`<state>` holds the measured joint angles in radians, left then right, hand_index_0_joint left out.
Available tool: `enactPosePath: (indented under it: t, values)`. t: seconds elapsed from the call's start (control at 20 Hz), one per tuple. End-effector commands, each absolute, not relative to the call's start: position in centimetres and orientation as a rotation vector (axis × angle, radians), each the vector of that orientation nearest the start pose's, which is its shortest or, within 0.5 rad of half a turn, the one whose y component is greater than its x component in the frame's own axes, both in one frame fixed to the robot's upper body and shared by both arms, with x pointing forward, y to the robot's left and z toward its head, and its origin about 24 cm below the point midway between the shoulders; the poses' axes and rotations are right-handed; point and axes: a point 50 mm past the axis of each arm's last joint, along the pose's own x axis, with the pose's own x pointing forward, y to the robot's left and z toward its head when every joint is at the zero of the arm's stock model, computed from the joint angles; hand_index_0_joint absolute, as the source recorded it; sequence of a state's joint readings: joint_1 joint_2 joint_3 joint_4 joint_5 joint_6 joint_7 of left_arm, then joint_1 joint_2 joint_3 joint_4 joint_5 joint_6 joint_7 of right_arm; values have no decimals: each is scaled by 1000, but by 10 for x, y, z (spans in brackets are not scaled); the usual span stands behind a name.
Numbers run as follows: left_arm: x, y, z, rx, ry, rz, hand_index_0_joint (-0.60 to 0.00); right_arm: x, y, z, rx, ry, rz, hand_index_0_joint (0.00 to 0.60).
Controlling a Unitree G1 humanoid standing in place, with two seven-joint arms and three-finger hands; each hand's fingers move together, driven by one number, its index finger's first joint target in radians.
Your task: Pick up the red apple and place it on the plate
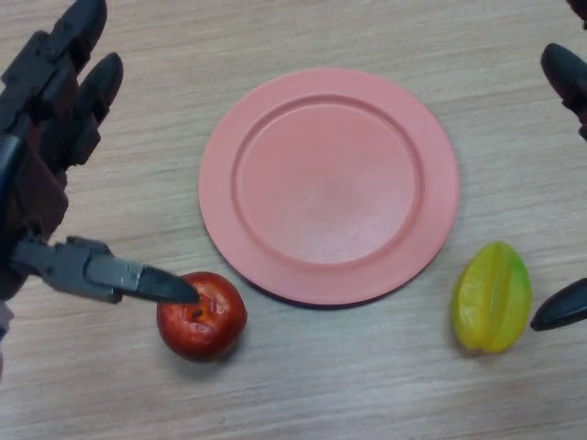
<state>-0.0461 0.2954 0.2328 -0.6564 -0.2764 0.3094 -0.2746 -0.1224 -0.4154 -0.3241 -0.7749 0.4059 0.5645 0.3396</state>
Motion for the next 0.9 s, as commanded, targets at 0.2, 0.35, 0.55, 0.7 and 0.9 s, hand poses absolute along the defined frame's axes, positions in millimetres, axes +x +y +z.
enactPosePath:
  t: [0.2, 0.35, 0.55, 0.7, 0.9]
  values:
    - [207, 188, 145, 376, -580, -204, 0, 206, -195, 238, -273, -563, 321, 0]
    - [207, 181, 116, 403, -489, -201, 0, 208, -194, 235, -277, -559, 319, 0]
    - [214, 172, 93, 467, -424, -146, 0, 205, -194, 233, -284, -548, 318, 0]
    - [216, 170, 87, 545, -402, -119, -350, 204, -194, 234, -280, -552, 317, 0]
    - [214, 169, 68, 765, -291, -119, -600, 200, -194, 238, -260, -554, 310, 0]
